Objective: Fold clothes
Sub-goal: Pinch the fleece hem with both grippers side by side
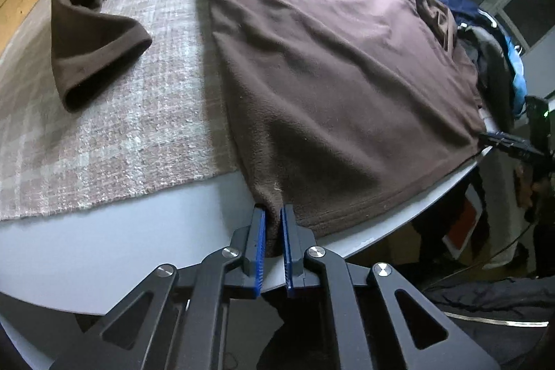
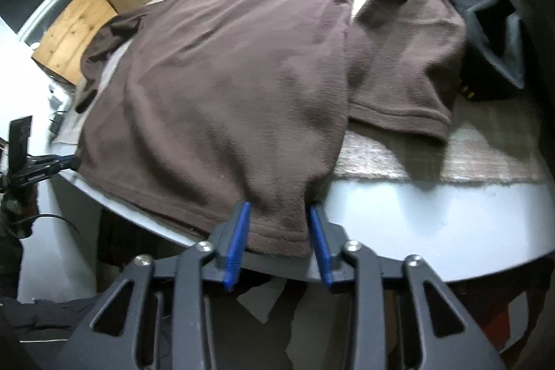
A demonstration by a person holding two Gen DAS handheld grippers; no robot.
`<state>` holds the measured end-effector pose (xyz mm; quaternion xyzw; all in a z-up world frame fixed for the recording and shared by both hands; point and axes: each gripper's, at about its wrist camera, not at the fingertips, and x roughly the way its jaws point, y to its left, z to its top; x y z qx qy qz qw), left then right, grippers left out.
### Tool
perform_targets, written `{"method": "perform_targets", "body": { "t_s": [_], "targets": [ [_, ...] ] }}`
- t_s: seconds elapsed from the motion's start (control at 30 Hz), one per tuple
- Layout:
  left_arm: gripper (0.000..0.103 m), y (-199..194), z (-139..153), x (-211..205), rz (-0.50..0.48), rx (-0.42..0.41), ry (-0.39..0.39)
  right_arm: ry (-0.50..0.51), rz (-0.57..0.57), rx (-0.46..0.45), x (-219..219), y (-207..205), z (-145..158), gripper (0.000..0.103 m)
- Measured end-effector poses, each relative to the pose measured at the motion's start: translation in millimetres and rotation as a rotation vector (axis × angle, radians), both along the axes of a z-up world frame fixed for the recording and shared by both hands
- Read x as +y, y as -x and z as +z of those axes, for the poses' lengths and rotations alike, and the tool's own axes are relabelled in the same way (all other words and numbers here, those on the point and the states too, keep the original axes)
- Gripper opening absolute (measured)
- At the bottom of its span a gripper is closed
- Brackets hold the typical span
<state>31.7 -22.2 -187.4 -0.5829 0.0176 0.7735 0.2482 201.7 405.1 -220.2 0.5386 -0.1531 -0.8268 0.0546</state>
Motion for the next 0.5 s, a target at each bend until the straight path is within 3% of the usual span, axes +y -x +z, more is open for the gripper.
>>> {"method": "perform_targets", "body": {
  "t_s": [0.13,0.27,0.37,0.5],
  "targets": [
    [0.008,-13.9,36.5,-14.5,0.014,0.063,-0.054,0.042,0.011,0.041,2.9,-4.7,19.0,0.010],
    [0.008,-16.4,28.3,-16.3,0.014,0.055,-0.013,0.027,-0.005,0.101,4.4,-19.6,43.4,0.010],
    [0.008,-7.8,-5.1,-9.2,0.018,0.002,0.051,-0.027,0.013,0.019,-1.3,-14.3,18.9,0.010],
    [0.015,-2.7,-4.9,-14.5,0.032,-0.013,0.087,-0.093,0.054,-0.052,-9.5,-8.6,2.7,0.012]
  ]
}}
